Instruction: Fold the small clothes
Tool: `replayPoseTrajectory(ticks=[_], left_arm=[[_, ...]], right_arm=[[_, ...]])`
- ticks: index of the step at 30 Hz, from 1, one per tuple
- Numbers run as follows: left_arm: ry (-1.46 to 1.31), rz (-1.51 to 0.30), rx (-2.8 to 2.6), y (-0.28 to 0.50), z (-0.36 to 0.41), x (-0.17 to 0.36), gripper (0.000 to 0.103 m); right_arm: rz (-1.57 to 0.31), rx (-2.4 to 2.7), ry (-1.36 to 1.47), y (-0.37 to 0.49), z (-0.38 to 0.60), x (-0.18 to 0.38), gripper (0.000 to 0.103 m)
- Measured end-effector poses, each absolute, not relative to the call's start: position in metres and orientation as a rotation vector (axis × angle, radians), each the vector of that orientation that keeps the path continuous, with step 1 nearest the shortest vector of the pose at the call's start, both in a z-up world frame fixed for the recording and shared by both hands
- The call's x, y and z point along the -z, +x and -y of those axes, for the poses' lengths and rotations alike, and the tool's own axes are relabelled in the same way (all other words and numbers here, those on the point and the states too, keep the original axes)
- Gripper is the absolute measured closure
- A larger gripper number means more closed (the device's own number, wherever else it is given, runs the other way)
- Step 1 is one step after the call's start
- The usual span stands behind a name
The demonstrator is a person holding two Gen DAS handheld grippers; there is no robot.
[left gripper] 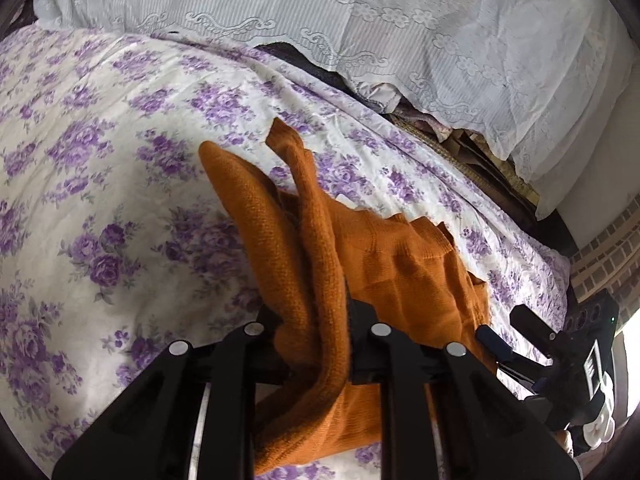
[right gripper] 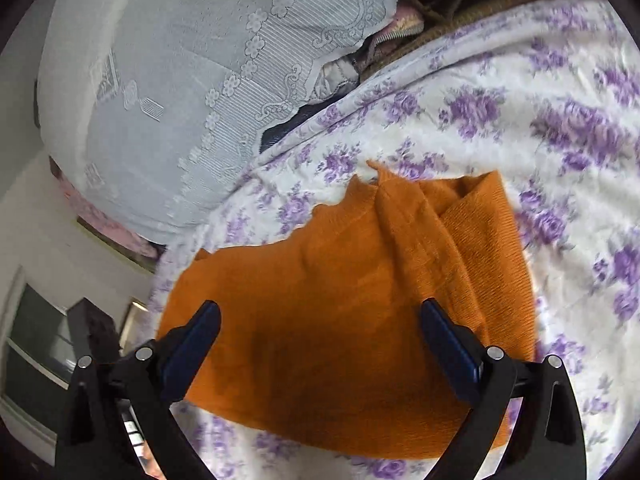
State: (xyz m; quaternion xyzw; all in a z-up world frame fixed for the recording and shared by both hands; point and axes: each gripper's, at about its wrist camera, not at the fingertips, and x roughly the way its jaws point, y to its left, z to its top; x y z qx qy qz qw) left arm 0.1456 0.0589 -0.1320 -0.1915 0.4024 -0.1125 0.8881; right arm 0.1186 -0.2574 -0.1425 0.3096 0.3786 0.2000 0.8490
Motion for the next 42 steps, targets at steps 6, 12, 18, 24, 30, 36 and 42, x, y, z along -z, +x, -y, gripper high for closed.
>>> replayPoseTrajectory(ticks=[6,12,18,24,30,36,42], left_arm=[[-0.312,-0.816,0.238,0.141,-0.030,0.120,0.087],[-0.284,-0.811,0.251,0.141,-0.007,0.112,0.087],[-0.233,-0.809,0.274,0.139,0.022,0.109,0.087],[-0.145,-0.826,0.306,0.131,0.062,0.117,0.087],[-0.036,-0.819,0.289,0.121,0.085,0.127,0.084],[0.019,-0.773,0.286,0.091,0.073,0.117,0.034],[0.233,-0.694,0.199,0.058,0.075,0.130,0.023]], right_arm=[[-0.781,-0.552,0.725,0.119,0.251,0.134,0.003],[-0.782,-0.601,0.779,0.121,0.251,0.132,0.003],[-0.816,-0.710,0.895,0.129,0.250,0.141,0.003],[-0.842,-0.794,0.966,0.141,0.244,0.145,0.003],[-0.866,-0.806,1.061,0.152,0.252,0.160,0.004],[-0.889,-0.766,1.038,0.155,0.254,0.166,0.028],[-0.915,-0.705,0.924,0.154,0.247,0.167,0.050]])
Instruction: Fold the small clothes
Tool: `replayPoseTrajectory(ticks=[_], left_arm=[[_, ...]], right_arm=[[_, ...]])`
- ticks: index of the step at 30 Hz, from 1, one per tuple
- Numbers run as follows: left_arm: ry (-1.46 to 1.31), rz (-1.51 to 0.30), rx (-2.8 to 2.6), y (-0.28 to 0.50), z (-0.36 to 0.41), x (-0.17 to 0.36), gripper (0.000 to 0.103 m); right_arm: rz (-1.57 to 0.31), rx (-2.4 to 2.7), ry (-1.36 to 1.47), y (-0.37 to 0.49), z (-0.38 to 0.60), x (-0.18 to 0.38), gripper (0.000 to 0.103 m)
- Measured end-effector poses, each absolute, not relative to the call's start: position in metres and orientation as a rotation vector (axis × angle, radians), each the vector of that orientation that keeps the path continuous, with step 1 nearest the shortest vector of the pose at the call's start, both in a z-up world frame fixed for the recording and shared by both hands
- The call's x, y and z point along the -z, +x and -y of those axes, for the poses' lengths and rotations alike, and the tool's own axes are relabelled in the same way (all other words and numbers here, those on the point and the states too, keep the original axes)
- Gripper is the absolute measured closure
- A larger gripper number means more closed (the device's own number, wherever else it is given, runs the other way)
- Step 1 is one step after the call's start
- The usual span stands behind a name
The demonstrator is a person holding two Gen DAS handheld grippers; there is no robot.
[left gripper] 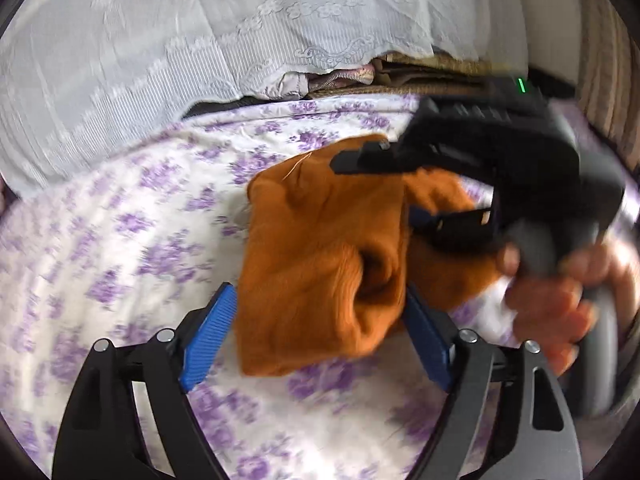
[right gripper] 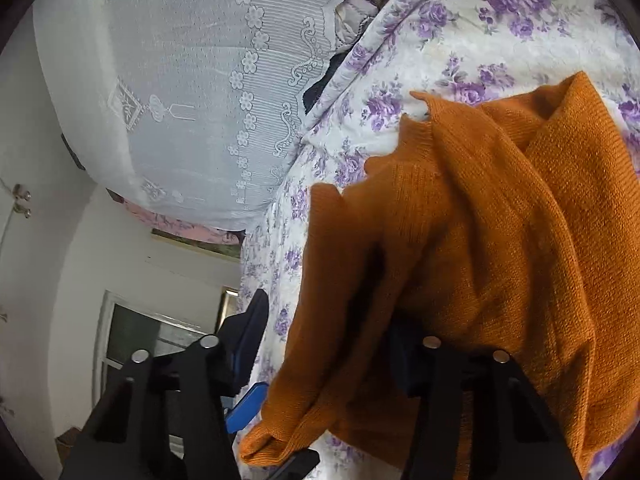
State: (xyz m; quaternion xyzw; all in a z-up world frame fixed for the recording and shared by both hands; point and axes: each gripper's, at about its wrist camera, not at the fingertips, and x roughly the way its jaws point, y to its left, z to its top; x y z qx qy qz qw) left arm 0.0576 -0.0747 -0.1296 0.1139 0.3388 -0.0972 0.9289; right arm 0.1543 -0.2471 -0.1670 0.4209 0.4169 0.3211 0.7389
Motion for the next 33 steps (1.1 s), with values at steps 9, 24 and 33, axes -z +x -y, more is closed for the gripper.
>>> replayPoseTrajectory(ticks=[9,24,33], left_arm=[[0.325,-0.620,0.207,0.064,0.102,0.131,0.079],[0.279,-0.694,0.355,0.103,0.163,0.139,0.082],[0.103,-0.667,0.409,0.089,0.118,0.125,0.082]], right_arm=[[-0.871,-0.687,0.773,0.164,0.246,0.144,0.082],[-0.816,-0.651,0.822,0.189,0.326,0.134,0.082],[-0.943,-0.682,0.852,0.183,0.329,0.141,0.050]])
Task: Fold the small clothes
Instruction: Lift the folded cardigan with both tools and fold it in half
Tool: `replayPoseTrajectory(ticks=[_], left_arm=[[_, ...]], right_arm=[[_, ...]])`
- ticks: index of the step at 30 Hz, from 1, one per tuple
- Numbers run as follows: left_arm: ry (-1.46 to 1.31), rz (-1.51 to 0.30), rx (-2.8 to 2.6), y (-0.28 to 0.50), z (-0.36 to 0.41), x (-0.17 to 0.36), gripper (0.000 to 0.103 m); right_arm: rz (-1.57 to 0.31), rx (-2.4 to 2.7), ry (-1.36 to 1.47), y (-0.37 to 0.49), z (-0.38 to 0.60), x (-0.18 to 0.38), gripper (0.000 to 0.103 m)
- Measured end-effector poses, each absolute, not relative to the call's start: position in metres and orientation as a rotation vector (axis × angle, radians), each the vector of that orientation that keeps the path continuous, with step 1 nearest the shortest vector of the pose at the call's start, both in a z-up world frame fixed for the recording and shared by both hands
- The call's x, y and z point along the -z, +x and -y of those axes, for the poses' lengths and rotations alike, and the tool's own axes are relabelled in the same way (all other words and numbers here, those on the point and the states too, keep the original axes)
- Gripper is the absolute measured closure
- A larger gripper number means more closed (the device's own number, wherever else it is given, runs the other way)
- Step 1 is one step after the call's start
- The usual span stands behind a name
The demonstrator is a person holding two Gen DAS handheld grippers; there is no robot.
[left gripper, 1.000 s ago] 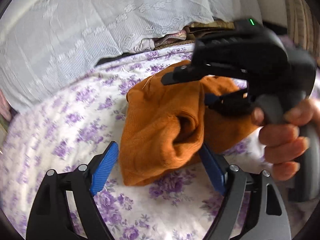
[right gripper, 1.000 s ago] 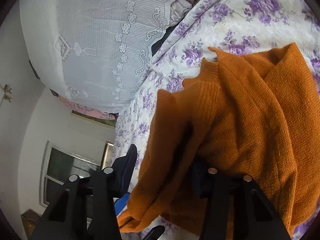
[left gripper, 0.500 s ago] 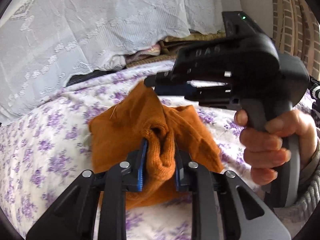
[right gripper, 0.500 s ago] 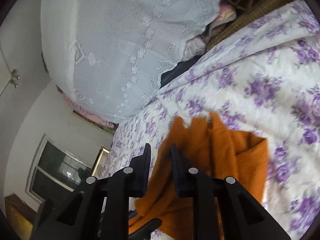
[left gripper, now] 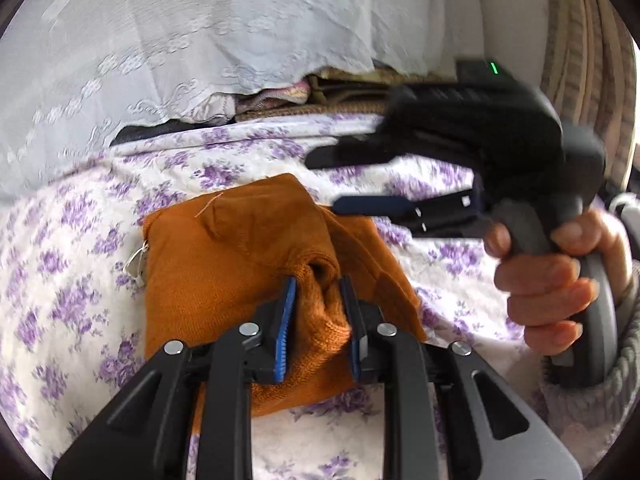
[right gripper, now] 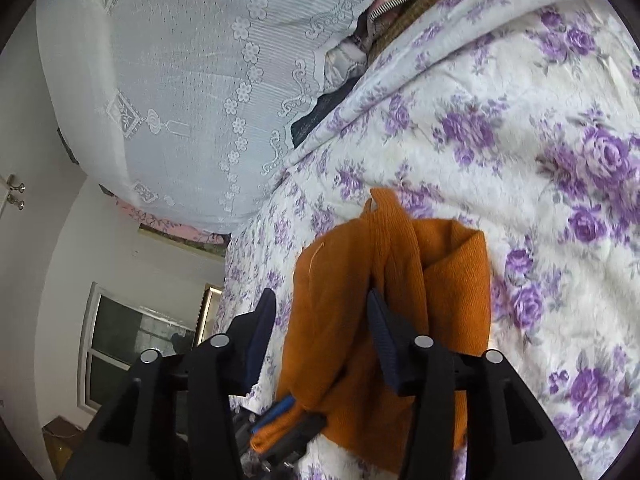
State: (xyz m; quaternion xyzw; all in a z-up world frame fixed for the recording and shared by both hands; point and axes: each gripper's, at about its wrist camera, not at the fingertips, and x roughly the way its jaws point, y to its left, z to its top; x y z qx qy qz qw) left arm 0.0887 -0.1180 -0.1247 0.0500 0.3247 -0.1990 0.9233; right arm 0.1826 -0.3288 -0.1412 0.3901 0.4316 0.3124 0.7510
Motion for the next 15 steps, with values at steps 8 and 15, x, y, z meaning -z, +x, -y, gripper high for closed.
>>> replayPoseTrajectory(ticks=[8,15], left_arm=[[0.100,-0.648,0.435,0.085,0.117,0.118,0.085],[0.184,-0.625,0.527,0.076,0.152,0.106,0.103]], right_arm=[[-1.030,-0.678,0.850,0.184,0.303,0.162,0.048],[-0.902,-0.649,0.772,0.180,0.292,0.146,0.092]])
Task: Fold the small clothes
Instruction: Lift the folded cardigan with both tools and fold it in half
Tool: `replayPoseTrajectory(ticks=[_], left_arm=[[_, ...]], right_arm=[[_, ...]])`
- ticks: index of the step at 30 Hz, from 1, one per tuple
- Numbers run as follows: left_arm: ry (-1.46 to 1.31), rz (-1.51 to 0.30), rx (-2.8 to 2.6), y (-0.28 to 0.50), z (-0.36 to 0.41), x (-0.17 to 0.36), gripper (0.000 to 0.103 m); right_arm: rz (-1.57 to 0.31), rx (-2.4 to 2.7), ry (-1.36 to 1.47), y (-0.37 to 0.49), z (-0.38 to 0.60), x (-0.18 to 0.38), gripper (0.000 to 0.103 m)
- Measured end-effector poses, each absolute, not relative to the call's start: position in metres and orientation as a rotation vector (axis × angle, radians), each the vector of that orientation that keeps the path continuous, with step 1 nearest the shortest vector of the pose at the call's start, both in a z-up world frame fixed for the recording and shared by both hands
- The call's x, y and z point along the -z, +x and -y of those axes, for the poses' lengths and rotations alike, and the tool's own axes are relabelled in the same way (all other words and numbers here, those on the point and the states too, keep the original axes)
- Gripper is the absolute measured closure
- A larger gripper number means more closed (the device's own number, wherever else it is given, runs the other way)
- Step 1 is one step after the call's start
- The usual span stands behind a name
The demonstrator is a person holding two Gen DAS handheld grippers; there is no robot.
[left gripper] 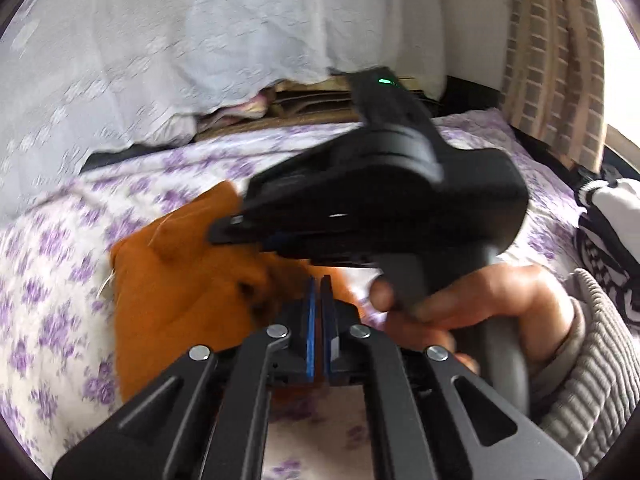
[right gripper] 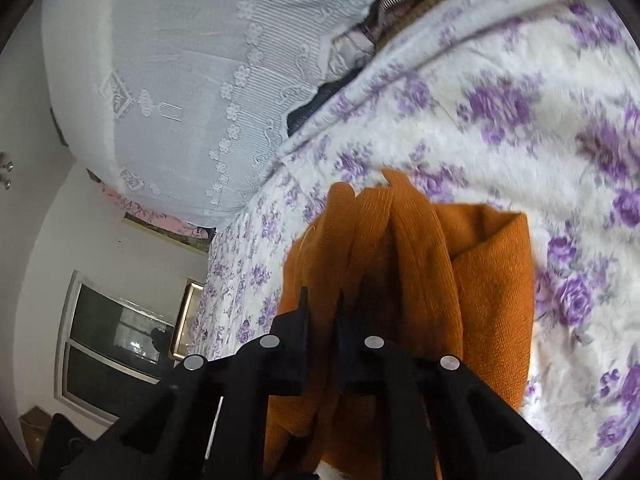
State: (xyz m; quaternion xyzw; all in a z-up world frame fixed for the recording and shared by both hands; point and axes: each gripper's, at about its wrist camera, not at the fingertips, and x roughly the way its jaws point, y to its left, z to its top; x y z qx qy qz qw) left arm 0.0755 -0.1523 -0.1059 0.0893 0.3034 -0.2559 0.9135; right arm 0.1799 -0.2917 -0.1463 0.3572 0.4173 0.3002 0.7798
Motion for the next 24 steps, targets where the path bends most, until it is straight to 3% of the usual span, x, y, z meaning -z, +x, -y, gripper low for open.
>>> replayPoseTrajectory(ticks=[3,4,5,7,8,10,18,20,21,23,24], left_arm=[[0.184,-0.596,0.521,0.070,0.150,0.099,0.099],[0.179,-0.584,0.500,0.067,0.142,0.097,0.093],[0.183,-0.579,0.476,0.065,0.135,0.095,0.070],[0.222,-0.536,0.387,0.054,0.112,0.098,0.038],[0.251,-0.522,0.368,0.048,0.104,0.102,0.032],[0.282,-0.543,0.358,0.044,0.097,0.109,0.031],[0.438,-0.530,0.291,0.057,0.124,0.131,0.030],[0.496,-0.514,0.280,0.056,0.133,0.136,0.031],[0.512,-0.515,0.278,0.058,0.137,0.139,0.033],[0.513,-0.544,0.293,0.064,0.139,0.143,0.059],[0.507,-0.555,0.294,0.066,0.138,0.144,0.065]], right_arm=[[-0.891,-0.641,0.759,0.182,0.300,0.148,0.092],[-0.908,-0.642,0.764,0.184,0.302,0.154,0.092],[-0.924,-0.641,0.779,0.186,0.304,0.159,0.091],[-0.970,-0.651,0.820,0.192,0.304,0.172,0.084],[-0.983,-0.652,0.840,0.194,0.305,0.176,0.080],[-0.995,-0.656,0.905,0.196,0.309,0.185,0.074],[-0.966,-0.681,1.047,0.197,0.316,0.199,0.070],[-0.948,-0.699,1.055,0.197,0.315,0.197,0.060],[-0.945,-0.713,1.037,0.197,0.313,0.195,0.057],[-0.940,-0.714,0.977,0.196,0.307,0.188,0.050],[-0.932,-0.706,0.959,0.195,0.306,0.186,0.049]])
